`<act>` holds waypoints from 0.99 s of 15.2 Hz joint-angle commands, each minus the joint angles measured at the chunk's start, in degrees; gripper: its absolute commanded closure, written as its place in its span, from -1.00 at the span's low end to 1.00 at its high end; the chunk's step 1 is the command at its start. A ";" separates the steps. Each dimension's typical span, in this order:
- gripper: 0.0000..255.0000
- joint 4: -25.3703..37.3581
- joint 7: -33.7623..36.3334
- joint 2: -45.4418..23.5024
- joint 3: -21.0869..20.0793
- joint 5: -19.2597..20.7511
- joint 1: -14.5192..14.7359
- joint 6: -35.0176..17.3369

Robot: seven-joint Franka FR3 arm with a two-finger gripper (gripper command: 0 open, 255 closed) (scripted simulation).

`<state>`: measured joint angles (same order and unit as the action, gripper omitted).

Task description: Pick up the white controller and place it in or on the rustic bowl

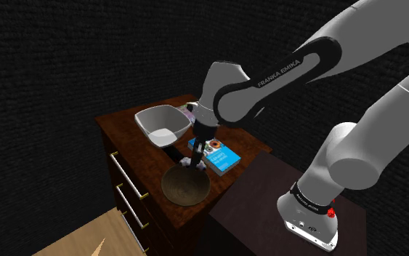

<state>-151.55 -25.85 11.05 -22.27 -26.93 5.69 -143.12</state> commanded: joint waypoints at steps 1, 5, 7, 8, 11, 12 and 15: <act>1.00 0.12 0.91 -1.80 -0.91 -0.24 0.51 -1.97; 1.00 -0.44 0.10 -5.16 -1.23 -0.67 0.63 -5.86; 1.00 -0.64 -0.31 -6.94 -1.36 -0.86 0.70 -7.81; 1.00 -0.71 -0.52 -7.86 -1.42 -0.95 0.72 -8.78; 1.00 -0.84 -1.16 -10.68 -1.55 -1.20 0.82 -11.70; 1.00 -0.85 -1.38 -11.65 -1.59 -1.27 0.85 -12.67; 1.00 -0.86 -1.53 -12.30 -1.59 -1.32 0.88 -13.32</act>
<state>-152.43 -27.33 -1.00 -23.86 -28.24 6.57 -156.17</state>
